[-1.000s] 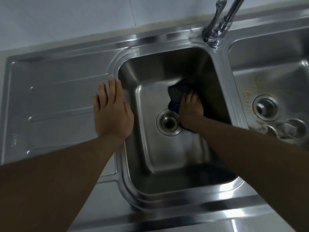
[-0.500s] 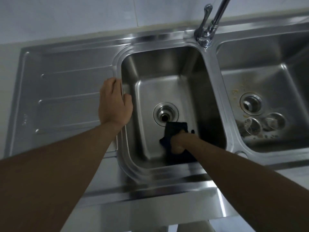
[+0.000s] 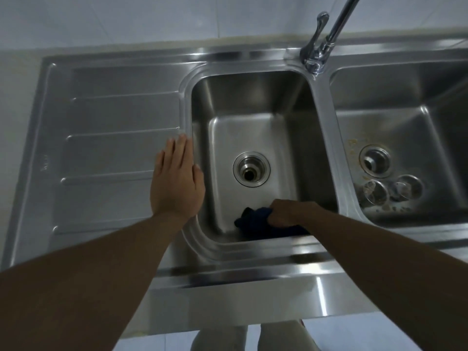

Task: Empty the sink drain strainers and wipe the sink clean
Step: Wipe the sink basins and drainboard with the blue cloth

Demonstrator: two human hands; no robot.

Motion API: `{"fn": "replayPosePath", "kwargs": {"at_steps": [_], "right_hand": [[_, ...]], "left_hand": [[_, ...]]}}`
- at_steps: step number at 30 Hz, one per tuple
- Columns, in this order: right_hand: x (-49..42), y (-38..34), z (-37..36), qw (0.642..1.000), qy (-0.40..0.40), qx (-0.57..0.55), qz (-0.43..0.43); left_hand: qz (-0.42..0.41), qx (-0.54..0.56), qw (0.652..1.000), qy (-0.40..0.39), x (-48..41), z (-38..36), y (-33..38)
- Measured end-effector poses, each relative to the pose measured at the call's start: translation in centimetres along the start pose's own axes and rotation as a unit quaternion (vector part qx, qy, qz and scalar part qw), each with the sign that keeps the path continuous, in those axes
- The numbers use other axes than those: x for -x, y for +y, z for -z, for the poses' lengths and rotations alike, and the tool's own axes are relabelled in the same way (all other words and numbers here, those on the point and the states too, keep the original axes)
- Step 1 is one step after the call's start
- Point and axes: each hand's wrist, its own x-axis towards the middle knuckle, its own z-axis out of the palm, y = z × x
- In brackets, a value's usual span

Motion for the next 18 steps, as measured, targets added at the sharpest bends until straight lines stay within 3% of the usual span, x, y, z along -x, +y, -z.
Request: {"fn": "replayPosePath", "kwargs": {"at_steps": [4, 8, 14, 18], "right_hand": [[0.1, -0.6, -0.2, 0.999, -0.011, -0.032, 0.02], [0.6, -3.8, -0.7, 0.985, -0.034, -0.146, 0.086], [-0.1, -2.7, -0.7, 0.997, -0.029, -0.052, 0.044], [-0.2, -4.3, -0.8, 0.99, -0.05, -0.122, 0.058]], "left_hand": [[-0.002, -0.013, 1.0, -0.001, -0.1, -0.1, 0.0], [0.002, -0.01, 1.0, -0.007, 0.0, 0.1, 0.2], [-0.004, -0.019, 1.0, -0.005, -0.1, -0.1, -0.1], [-0.009, -0.027, 1.0, -0.004, -0.2, -0.3, -0.3]]}}
